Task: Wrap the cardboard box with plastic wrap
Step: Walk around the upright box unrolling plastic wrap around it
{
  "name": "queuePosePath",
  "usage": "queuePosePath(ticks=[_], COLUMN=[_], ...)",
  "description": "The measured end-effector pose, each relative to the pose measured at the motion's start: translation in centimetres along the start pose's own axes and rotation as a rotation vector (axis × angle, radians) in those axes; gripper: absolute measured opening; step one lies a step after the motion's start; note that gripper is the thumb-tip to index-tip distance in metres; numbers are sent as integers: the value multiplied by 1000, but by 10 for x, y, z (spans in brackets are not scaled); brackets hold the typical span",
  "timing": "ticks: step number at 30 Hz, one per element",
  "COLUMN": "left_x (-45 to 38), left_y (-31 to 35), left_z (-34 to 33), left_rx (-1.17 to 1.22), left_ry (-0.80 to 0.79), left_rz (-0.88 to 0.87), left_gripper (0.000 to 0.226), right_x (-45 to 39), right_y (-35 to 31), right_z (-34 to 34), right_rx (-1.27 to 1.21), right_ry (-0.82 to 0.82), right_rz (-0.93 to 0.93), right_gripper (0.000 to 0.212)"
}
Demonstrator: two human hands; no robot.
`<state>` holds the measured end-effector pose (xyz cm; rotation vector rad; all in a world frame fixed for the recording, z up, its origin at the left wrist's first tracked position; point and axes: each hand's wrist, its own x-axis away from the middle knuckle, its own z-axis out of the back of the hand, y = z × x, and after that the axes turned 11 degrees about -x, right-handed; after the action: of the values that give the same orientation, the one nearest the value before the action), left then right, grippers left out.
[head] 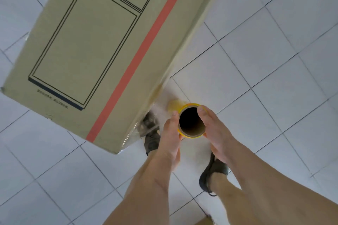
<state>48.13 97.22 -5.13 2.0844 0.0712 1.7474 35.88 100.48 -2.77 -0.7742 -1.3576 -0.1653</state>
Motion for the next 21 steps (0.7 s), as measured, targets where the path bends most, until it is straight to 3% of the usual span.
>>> queuePosePath(ticks=[3,8,12,14,18,21], left_x=[-5,-5,-11,-16,-22,-19], left_y=[2,-1,-3,3,11,12], left_z=[1,-9,-18,-21,-26,-38], left_rx=[39,102,27,83,169,256], left_ry=[-20,-41,-53,-17,22,7], left_rz=[-11,9,26,-6,-16,3], left_gripper=[50,53,53,50,54,57], right_x=[-4,-12,-27,-31,-32,-34], right_y=[-4,-37,-51,-53,-51,-72], right_z=[-10,-12,4,9,10,5], right_rx=[-72,-1,90,91,100,256], right_ry=[47,35,14,-6,-23,-42], right_rz=[33,89,71,25,-50,35], right_gripper=[72,30,43,39,53,54])
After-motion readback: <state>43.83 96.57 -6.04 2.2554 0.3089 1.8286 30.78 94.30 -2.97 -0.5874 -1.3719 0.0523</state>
